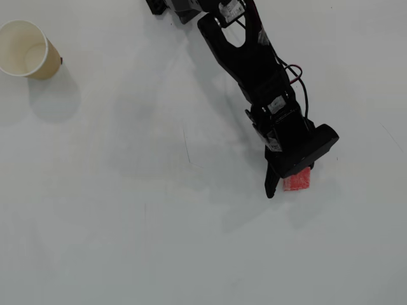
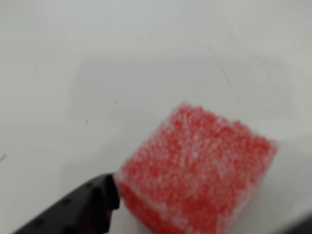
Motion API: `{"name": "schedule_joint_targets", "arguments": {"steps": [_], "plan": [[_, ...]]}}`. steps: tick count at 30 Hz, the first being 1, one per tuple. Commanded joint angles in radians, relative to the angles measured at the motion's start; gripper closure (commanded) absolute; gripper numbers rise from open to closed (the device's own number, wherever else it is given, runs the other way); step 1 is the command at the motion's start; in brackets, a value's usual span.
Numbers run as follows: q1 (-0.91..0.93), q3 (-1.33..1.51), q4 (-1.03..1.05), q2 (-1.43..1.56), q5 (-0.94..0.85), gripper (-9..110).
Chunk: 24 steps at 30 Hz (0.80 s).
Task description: Pick up the cube and drop it in the cup.
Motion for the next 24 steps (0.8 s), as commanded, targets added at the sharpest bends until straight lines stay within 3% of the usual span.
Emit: {"name": "schedule_joint_targets", "arguments": {"steps": [1,13,24], "plan": [[0.018,-0.132,0.000,0.055,-0.014,59],[0.025,-0.140,-0.017,0.046,-0.015,60],[0.025,-0.167,-0.006,0.025,-0.015,69]]}}
